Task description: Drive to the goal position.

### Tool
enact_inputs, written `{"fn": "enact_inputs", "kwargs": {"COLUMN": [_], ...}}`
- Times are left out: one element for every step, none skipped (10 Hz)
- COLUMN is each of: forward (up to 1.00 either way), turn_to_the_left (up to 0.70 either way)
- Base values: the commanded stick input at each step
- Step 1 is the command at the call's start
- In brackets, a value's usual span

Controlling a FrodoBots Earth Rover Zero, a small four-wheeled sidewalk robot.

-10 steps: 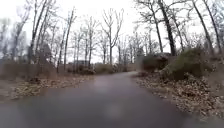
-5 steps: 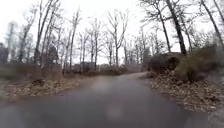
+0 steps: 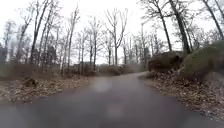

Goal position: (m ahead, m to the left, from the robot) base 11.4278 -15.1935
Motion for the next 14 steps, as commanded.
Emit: {"fn": "enact_inputs", "kwargs": {"forward": [1.00,1.00,1.00,1.00,1.00,1.00,1.00,1.00,1.00,1.00,1.00,1.00,1.00,1.00], "turn_to_the_left": [0.00,0.00,0.00,0.00,0.00,0.00,0.00,0.00,0.00,0.00,0.00,0.00,0.00,0.00]}}
